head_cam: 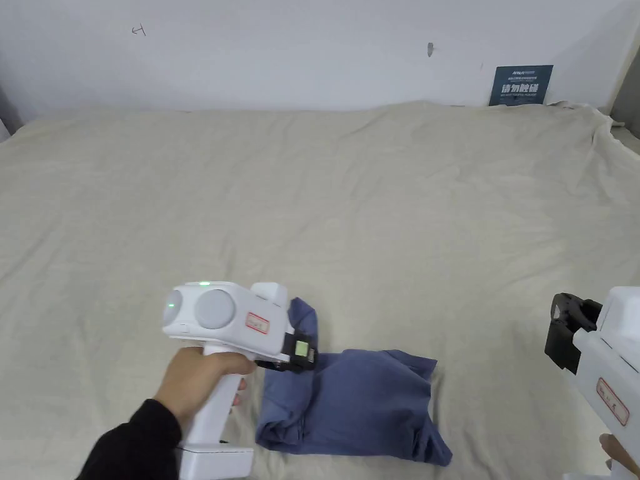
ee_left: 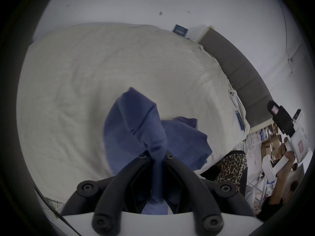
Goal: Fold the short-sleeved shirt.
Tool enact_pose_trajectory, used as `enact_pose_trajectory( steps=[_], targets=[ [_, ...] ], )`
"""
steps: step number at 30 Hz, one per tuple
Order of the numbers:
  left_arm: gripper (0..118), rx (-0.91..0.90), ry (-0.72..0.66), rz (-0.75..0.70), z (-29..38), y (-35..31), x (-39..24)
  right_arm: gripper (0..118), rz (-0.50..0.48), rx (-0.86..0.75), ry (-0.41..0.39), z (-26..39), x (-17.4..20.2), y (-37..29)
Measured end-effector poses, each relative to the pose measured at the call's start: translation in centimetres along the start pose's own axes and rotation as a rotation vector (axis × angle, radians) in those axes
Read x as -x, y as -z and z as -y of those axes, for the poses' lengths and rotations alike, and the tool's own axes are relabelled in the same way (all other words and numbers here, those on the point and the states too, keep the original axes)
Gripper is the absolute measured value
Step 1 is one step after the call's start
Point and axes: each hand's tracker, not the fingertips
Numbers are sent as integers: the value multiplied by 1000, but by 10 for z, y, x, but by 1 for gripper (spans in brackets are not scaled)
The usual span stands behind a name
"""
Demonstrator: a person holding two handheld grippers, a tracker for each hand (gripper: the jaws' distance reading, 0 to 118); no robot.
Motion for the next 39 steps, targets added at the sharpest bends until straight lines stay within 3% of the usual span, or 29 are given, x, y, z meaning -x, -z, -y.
enact_pose_trajectory(
  steps=[8, 17, 22, 24, 26, 36, 37, 39],
  targets=[
    [9, 85, 20, 51, -1, 75, -57, 0, 18, 6, 1, 4, -9, -4],
    [15, 139, 86, -88, 14, 137, -86, 0, 34, 15, -4, 5, -17, -11],
    [65, 117, 137, -32, 16, 118, -96, 0, 42, 16, -3, 5, -20, -12],
    [77, 91, 136, -40, 14, 107, -97, 0, 44, 15, 2, 5, -19, -13],
    [82, 27, 144, -47, 9, 89, -94, 0, 41, 13, 3, 4, -19, -13],
    [79, -289, 118, -109, 2, 4, -55, 0, 26, -2, -12, -7, -8, -16],
    [70, -318, 123, -128, 5, 3, -51, 0, 26, -3, -15, -8, -7, -16],
    [34, -380, 172, -153, 13, -2, -48, 0, 26, -5, -17, -9, -7, -17]
  ],
)
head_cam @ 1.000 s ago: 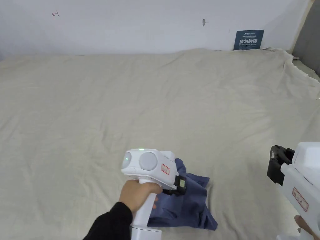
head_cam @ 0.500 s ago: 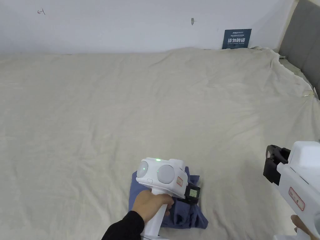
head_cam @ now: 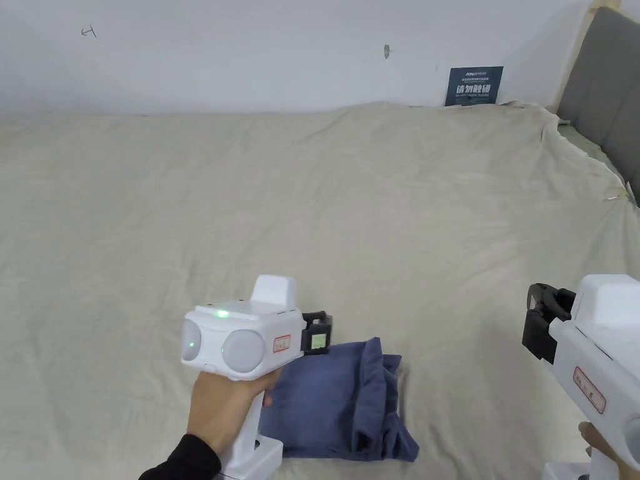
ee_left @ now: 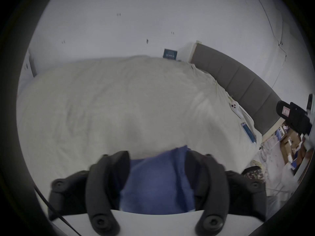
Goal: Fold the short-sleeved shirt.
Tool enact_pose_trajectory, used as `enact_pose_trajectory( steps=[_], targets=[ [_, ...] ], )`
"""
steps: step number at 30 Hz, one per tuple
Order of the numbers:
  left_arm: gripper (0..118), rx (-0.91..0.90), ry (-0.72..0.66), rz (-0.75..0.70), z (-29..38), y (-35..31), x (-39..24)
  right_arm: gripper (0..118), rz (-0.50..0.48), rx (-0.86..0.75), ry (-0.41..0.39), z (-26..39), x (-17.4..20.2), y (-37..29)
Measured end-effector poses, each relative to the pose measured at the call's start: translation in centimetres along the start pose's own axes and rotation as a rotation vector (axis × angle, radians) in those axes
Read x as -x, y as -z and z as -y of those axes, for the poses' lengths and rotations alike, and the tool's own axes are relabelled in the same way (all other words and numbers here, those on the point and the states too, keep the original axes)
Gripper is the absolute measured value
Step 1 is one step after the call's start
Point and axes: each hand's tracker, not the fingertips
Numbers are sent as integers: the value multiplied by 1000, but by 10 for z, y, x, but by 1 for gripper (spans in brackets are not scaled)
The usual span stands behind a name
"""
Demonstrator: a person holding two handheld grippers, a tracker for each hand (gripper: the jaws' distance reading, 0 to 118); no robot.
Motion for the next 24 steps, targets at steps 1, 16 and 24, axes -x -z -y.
enact_pose_trajectory(
  steps=[1, 16, 24],
  targets=[
    [10, -18, 14, -3, 5, 0, 1, 0, 1, -1, 2, 0, 0, 0],
    [0, 48, 116, 18, 88, 67, -40, 0, 21, 13, 12, 5, -13, -1],
    [0, 65, 149, 39, 101, 98, -84, 0, 50, 30, 17, 10, -30, -3]
  ],
)
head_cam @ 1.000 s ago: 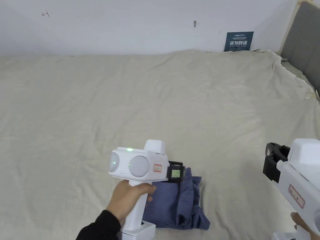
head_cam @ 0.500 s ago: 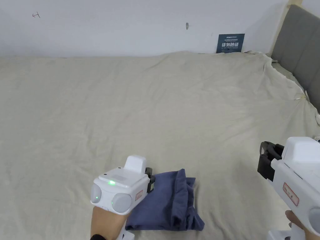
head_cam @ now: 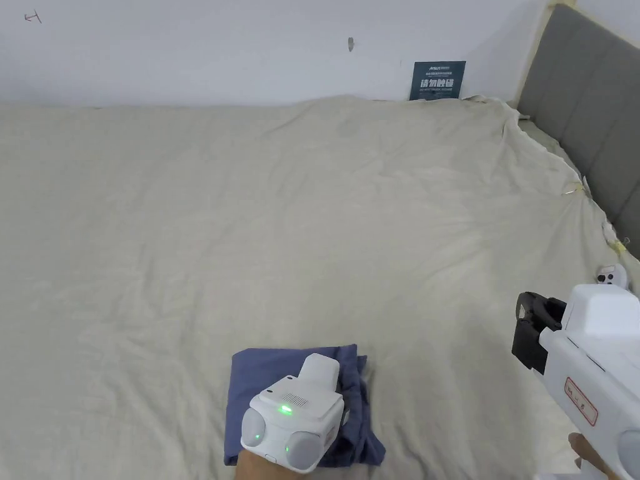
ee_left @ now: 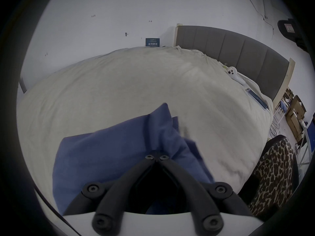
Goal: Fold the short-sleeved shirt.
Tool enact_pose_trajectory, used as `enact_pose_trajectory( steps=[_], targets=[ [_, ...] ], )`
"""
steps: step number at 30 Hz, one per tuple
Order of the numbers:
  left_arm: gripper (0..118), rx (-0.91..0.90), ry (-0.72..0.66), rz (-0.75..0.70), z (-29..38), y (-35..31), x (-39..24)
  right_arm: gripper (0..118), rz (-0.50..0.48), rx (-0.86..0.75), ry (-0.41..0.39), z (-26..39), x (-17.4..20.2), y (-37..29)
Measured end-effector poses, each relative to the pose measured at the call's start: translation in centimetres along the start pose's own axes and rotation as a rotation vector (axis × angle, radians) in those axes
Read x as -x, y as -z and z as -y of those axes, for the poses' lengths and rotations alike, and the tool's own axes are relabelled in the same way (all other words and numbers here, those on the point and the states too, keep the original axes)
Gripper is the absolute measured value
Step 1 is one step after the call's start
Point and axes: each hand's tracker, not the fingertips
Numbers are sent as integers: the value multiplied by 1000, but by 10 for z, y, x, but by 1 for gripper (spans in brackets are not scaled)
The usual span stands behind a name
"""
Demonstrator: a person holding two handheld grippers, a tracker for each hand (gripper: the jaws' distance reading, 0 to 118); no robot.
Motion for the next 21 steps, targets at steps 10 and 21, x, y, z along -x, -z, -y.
enact_pose_trajectory(
  steps=[10, 21],
  targets=[
    [0, -4, -7, 87, -3, 13, -34, 0, 19, 8, 5, 2, -8, -1],
    [0, -172, -57, 94, -40, -46, -24, 0, 20, -17, 5, -5, -6, -10]
  ],
)
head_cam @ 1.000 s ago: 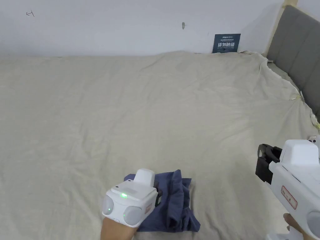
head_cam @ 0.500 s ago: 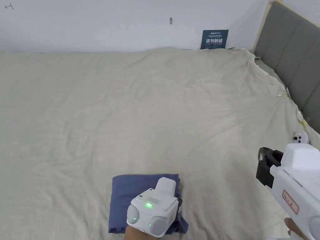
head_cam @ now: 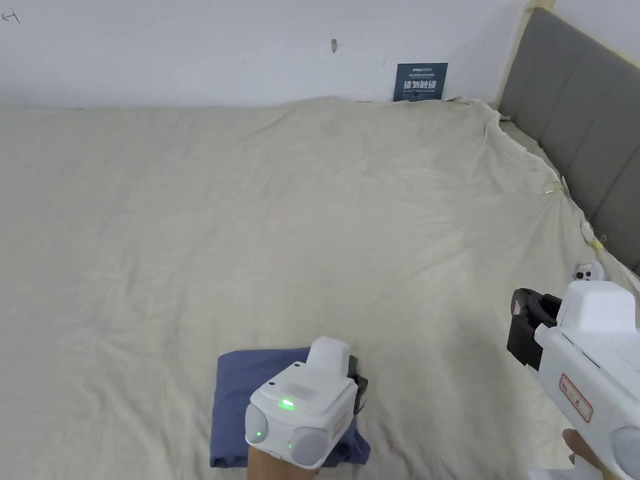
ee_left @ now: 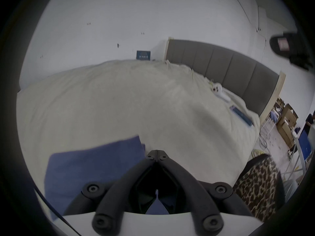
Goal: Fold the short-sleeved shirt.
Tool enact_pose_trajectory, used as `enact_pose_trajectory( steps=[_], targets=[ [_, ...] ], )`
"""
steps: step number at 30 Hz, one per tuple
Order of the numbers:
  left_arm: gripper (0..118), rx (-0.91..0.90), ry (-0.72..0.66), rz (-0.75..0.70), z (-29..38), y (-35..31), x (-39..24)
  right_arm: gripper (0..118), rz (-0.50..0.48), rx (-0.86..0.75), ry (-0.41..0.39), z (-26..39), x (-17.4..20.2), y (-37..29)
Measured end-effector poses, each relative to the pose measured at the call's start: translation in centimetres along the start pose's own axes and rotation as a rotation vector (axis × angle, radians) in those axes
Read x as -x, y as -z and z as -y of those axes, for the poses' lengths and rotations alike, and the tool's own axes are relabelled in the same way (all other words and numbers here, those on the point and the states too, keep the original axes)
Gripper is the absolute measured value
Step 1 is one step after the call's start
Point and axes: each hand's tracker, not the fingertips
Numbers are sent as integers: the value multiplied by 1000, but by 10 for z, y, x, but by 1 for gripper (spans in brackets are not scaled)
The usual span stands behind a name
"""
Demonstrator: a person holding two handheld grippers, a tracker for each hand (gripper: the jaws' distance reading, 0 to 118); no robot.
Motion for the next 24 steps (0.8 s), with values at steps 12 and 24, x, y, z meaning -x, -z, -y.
enact_pose_trajectory(
  steps=[12, 24],
  targets=[
    [0, -337, 0, -132, -74, -82, 70, 0, -43, -145, -4, -34, 31, -15],
    [0, -509, 77, -428, -91, -170, 120, 0, -66, -291, 2, -52, 70, -15]
  ],
)
